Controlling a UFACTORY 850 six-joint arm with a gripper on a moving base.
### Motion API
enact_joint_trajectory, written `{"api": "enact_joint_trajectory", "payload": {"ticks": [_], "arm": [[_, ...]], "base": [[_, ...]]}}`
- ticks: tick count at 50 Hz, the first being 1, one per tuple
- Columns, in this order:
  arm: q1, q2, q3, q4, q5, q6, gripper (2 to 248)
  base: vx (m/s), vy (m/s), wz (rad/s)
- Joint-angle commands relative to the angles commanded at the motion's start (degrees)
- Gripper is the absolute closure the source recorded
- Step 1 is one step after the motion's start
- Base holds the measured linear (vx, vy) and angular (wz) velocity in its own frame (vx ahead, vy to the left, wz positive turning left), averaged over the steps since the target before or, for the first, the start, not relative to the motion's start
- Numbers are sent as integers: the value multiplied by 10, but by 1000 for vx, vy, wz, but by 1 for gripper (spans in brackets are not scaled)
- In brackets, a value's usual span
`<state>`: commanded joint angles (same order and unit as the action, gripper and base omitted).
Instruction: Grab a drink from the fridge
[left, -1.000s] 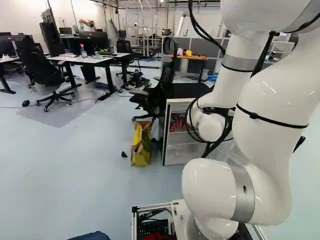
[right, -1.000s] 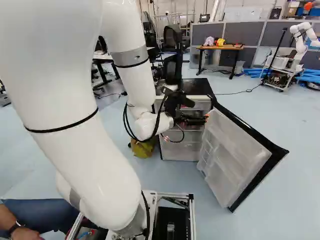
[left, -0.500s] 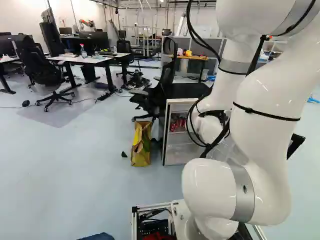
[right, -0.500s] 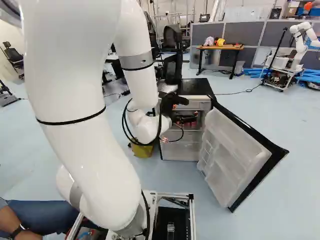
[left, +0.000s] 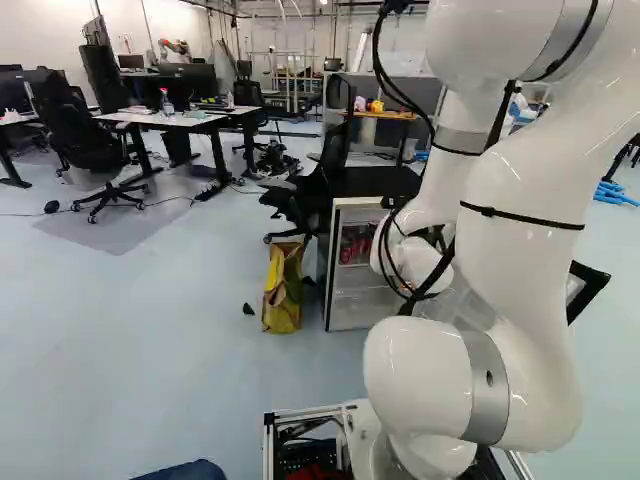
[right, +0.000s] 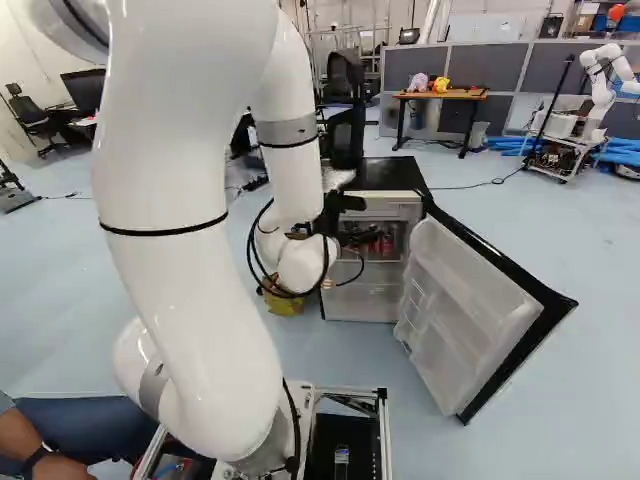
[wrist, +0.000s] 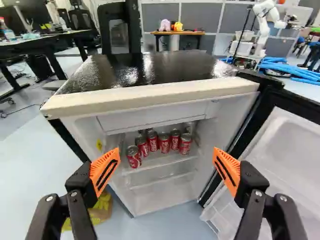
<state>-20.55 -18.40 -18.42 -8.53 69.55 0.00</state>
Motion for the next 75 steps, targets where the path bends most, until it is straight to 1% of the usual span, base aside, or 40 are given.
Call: {"api": "enact_joint_trajectory", "payload": {"ticks": [24, 31, 61, 75], "arm": [[-23, -56, -24, -146, -20, 0, 3], [-30, -72, -31, -184, -28, 0, 3], [-64, -144, -68, -186, -28, 0, 3], [-70, -176, -84, -186, -28, 0, 3]], "base": [[0, 0, 0], [0, 0, 0], [0, 0, 0], [0, 0, 0]]}}
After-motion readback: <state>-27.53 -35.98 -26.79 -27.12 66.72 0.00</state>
